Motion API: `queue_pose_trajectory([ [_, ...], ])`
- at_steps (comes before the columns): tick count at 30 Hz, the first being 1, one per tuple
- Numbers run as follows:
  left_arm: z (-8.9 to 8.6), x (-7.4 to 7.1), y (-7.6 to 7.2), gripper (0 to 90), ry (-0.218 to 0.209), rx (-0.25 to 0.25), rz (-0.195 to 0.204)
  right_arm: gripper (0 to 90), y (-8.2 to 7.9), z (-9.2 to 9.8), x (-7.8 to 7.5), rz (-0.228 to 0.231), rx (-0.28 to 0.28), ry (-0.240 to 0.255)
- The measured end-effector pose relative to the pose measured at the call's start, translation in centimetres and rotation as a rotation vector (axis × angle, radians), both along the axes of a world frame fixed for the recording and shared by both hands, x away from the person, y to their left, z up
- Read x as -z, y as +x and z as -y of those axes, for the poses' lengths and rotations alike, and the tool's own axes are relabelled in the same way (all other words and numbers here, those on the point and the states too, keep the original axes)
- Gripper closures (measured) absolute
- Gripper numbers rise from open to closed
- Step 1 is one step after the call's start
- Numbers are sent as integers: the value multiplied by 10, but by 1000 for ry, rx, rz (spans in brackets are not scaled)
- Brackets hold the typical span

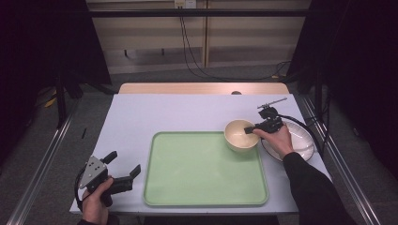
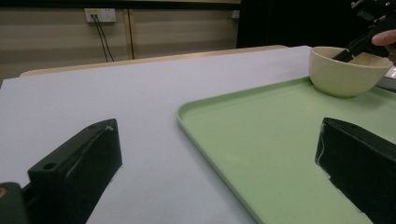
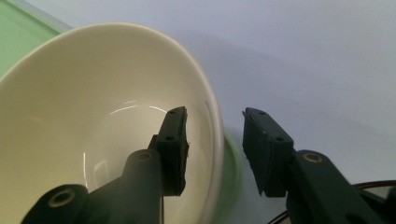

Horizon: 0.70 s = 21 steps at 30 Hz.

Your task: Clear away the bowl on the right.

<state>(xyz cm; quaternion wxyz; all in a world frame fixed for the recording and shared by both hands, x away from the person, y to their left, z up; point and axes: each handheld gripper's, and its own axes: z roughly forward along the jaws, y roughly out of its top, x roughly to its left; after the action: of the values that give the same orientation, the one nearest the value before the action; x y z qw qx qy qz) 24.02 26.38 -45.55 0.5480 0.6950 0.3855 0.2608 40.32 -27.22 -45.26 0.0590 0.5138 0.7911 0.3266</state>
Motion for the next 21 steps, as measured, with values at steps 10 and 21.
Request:
queue_pose_trajectory([
  [10,0,0,0,4,0,3,-3,132,0,5,-6,109,64,21],
  [21,0,0,0,4,-2,2,-2,30,-3,5,-10,167,45,88],
])
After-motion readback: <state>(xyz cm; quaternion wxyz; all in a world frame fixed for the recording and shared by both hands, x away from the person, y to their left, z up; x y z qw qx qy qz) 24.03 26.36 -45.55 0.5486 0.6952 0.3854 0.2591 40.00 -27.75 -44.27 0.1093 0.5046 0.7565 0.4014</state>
